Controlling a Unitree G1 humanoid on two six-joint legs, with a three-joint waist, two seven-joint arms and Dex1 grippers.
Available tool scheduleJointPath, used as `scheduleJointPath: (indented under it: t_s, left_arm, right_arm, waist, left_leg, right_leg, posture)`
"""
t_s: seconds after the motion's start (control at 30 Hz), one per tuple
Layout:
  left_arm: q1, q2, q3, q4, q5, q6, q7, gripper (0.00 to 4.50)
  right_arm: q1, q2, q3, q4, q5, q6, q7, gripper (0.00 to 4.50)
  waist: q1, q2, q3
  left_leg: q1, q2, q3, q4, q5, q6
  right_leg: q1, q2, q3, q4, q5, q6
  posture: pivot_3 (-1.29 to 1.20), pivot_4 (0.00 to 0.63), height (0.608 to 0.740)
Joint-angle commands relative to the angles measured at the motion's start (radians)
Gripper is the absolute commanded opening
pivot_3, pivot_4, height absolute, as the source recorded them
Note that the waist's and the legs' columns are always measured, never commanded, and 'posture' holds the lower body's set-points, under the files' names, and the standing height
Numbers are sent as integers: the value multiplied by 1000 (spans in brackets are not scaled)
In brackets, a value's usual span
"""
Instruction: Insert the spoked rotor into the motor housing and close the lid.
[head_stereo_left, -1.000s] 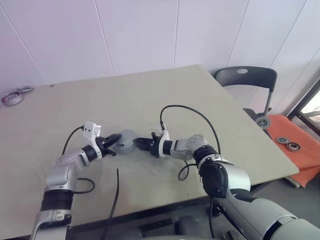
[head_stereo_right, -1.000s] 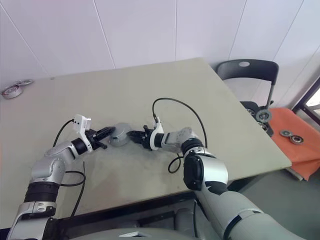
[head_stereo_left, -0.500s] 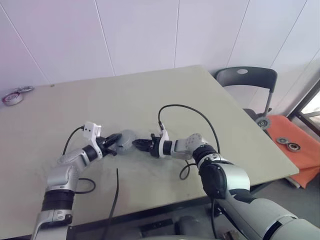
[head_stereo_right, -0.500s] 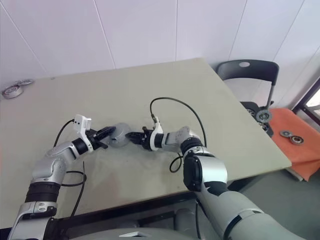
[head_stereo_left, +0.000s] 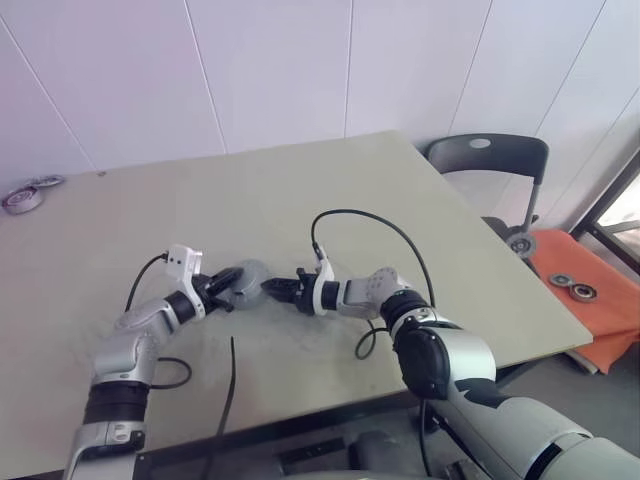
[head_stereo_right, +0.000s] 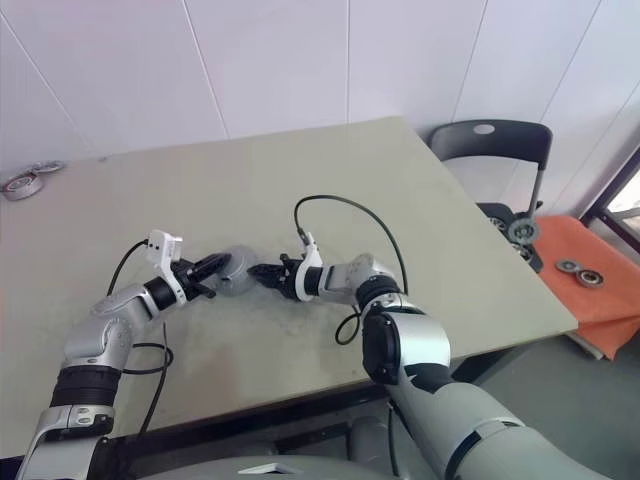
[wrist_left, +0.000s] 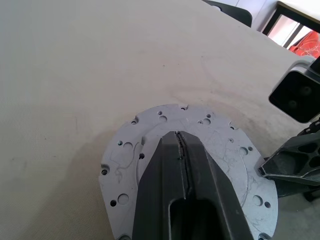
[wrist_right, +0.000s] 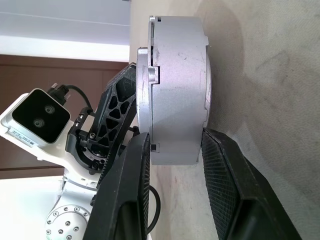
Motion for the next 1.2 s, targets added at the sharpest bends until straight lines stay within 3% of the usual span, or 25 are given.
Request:
scheduleJointPath:
  t_s: [0.03,0.27,0.7,0.9,1.2]
  left_arm:
    - [-5,0,8,-5,-3,-7,3,0]
    - [-10,6,8,-10,-6,-1,-2,0]
    - [-4,12,2,-15,0,0,-6,0]
    - [-10,9,1,-9,1,-3,-9,0]
    - [-10,12,4,-11,0,-2,-8,0]
  right_arm:
    - [-22,31,-2,18,-11,-40,-47,1195]
    - [-11,33,-18,33,-24,-106,-132,1195]
    - [4,41,113,33,-127,-236,-111,1195]
    - [-8,36,89,39,-99,-193,-83,3140]
    - [-2,36,52,51,-89,-172,-148,3140]
  waist:
    - [0,0,0]
    - [-1,0,0]
    - [11,2,1]
    - [12,1,0]
    - [12,1,0]
  left_leg:
    - [0,0,0,0,0,0]
    - [6,0,0,0,0,0]
    - [12,0,0,0,0,0]
    - [11,0,0,0,0,0]
    - [11,0,0,0,0,0]
  right_leg:
    - [0,0,0,0,0,0]
    - [6,0,0,1,-2,3]
    - [12,0,0,0,-3,4]
    - [12,0,0,0,-3,4]
    - [13,-1,0,-1,-3,4]
  posture:
    - [0,0,740]
    - [0,0,740]
    - [0,0,740]
    - [0,0,740]
    - [0,0,740]
